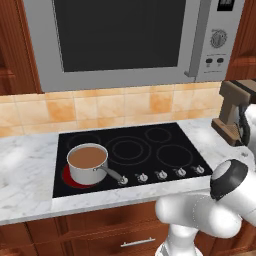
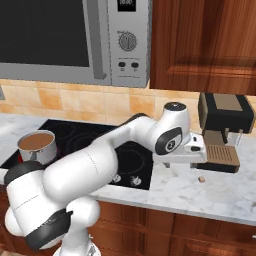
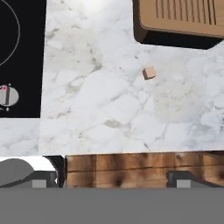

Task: Pick up the sugar cube(s) and place them in the saucepan with hot chocolate.

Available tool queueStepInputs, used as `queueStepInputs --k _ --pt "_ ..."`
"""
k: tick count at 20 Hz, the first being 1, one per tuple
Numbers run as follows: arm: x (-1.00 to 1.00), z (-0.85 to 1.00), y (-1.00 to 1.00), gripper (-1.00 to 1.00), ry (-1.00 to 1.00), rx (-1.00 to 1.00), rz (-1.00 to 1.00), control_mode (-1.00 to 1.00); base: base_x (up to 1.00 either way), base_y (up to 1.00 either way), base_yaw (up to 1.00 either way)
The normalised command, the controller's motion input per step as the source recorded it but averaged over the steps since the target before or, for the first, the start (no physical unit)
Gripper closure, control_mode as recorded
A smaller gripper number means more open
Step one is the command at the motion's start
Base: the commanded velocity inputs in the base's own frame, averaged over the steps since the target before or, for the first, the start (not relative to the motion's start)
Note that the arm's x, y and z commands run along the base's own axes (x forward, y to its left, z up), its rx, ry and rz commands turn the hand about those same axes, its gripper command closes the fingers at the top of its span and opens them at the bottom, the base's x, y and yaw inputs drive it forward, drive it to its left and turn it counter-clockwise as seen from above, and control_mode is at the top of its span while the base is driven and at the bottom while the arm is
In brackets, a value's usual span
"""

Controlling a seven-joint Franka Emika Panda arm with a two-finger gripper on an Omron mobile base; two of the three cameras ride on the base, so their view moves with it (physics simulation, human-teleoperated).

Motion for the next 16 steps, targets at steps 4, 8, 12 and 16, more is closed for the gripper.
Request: queueStepInputs --k 4,8,12,16 --pt "-0.18 0.0 -0.93 -1.0 0.0 0.0 0.36 -1.0 0.0 0.0 0.0" --pt "0.0 -0.06 -0.28 -1.0 0.02 0.0 0.45 -1.0 0.0 0.0 0.0" --pt "0.27 -0.36 0.0 -1.0 0.14 0.0 0.3 -1.0 0.0 0.0 0.0" --pt "0.49 -0.43 0.2 -1.0 0.16 0.0 0.1 -1.0 0.0 0.0 0.0"
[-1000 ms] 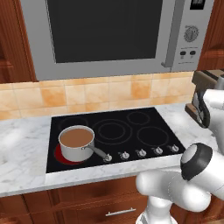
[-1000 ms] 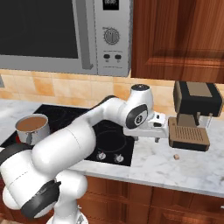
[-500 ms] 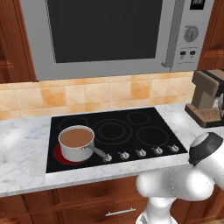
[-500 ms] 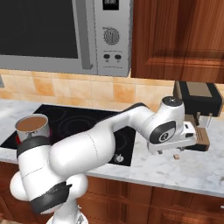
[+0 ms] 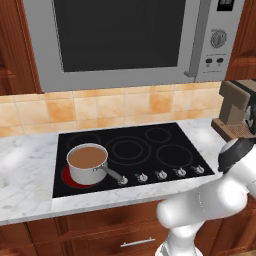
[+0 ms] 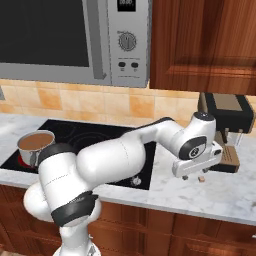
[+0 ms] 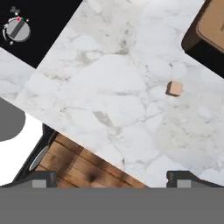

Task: Pick up the sugar cube(s) and place them in the saucepan with hot chocolate.

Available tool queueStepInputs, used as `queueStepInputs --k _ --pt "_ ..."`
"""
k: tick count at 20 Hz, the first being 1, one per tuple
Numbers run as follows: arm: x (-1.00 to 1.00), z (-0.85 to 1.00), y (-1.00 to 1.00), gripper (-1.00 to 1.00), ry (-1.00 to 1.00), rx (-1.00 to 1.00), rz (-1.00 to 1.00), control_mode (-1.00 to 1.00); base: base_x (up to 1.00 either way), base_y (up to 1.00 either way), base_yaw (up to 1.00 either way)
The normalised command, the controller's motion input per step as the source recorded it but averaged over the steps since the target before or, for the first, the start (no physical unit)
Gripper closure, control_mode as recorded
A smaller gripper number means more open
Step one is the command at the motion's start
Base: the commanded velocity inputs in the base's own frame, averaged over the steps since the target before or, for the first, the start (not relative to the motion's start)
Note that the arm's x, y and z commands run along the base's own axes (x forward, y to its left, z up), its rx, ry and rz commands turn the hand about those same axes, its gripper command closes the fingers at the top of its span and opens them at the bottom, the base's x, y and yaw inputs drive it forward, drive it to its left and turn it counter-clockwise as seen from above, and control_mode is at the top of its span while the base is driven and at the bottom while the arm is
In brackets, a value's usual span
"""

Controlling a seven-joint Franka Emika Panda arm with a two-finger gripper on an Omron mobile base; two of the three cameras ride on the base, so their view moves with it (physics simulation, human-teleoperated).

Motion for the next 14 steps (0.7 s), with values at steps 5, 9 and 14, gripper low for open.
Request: queueStepInputs --k 5,9,14 --pt "0.57 -0.49 0.12 -1.0 0.1 0.0 -0.11 -1.0 0.0 0.0 0.0" --pt "0.27 -0.52 -0.01 -1.0 0.0 0.05 -0.36 -1.0 0.0 0.0 0.0" --pt "0.26 -0.39 -0.06 -1.0 0.0 0.02 -0.28 -1.0 0.0 0.0 0.0"
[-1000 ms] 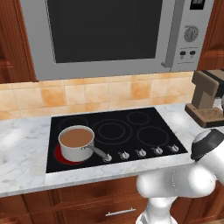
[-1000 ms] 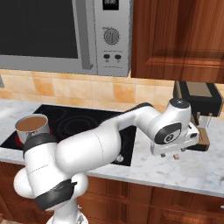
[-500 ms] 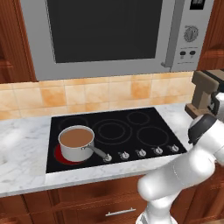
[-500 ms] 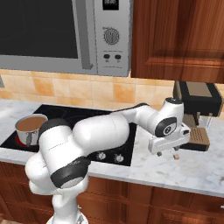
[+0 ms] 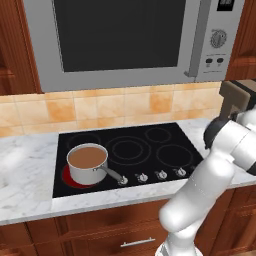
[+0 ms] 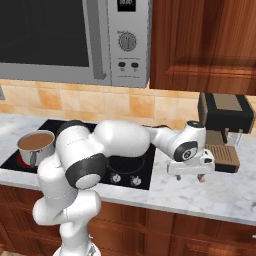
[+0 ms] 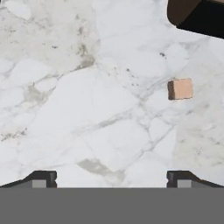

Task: Pick up the sugar cube(s) and place them in the saucepan with hot chocolate.

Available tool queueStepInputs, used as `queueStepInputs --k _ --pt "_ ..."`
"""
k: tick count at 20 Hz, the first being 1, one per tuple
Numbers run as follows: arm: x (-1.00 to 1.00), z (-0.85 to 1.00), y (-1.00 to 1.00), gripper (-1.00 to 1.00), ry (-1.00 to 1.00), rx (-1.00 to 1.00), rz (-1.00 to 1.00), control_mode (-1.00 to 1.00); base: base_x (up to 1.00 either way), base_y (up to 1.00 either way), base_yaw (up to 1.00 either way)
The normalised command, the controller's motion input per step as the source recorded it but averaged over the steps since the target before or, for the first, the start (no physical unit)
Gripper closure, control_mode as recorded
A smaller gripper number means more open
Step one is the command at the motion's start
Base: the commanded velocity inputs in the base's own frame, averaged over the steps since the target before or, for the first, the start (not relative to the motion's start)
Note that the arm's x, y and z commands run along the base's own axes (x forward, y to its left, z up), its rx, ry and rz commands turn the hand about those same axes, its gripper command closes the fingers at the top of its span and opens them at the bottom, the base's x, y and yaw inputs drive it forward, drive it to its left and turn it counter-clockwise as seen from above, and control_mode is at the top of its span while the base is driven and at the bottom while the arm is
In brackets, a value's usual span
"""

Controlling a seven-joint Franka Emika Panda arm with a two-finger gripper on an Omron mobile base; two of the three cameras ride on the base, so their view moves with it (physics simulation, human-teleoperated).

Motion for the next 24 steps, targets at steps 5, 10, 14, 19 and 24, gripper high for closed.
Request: queueStepInputs --k 5,10,14,19,24 --pt "0.41 -0.08 -0.11 -1.0 0.0 0.01 -0.03 -1.0 0.0 0.0 0.0" --pt "0.07 -0.02 -0.4 -1.0 0.0 0.02 0.0 -1.0 0.0 0.0 0.0" --pt "0.0 -0.02 -0.41 -1.0 -0.03 0.07 0.0 -1.0 0.0 0.0 0.0" --pt "0.0 0.0 -0.2 -1.0 -0.04 0.04 0.0 -1.0 0.0 0.0 0.0" --pt "0.01 0.0 0.0 -1.0 -0.02 0.01 0.0 -1.0 0.0 0.0 0.0"
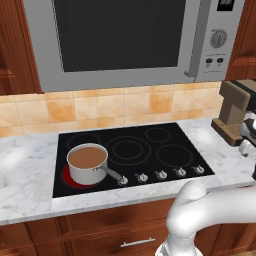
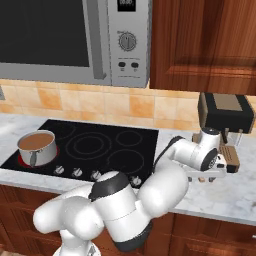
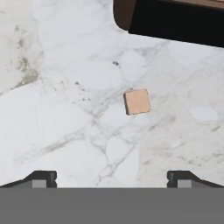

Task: Pick up the sugar cube(s) and place them in the saucepan with hot chocolate.

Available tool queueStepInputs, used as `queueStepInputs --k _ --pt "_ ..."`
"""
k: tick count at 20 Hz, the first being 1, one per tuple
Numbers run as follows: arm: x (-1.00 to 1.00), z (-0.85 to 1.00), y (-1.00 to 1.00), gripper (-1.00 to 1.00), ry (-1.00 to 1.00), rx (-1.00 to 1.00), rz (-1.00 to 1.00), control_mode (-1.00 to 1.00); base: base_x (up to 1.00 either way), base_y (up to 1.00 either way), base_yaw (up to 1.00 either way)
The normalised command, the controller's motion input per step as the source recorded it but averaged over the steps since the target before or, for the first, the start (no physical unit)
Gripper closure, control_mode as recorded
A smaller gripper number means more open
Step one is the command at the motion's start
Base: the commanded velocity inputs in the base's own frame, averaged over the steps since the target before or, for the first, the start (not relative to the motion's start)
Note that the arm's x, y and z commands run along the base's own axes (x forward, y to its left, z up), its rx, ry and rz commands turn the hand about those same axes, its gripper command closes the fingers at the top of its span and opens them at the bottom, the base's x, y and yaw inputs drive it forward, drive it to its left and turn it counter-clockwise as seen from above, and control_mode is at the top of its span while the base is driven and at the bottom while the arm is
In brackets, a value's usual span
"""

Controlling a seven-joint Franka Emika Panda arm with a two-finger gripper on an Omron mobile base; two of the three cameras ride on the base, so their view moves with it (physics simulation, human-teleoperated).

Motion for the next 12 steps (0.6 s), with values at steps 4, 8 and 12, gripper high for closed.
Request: queueStepInputs --k 4,8,12 --pt "0.02 -0.01 0.0 -1.0 -0.01 0.0 0.0 -1.0 0.0 0.0 0.0" --pt "0.03 -0.08 0.0 -1.0 -0.02 0.0 -0.01 -1.0 0.0 0.0 0.0" --pt "0.13 -0.09 0.0 -1.0 0.0 0.0 -0.02 -1.0 0.0 0.0 0.0"
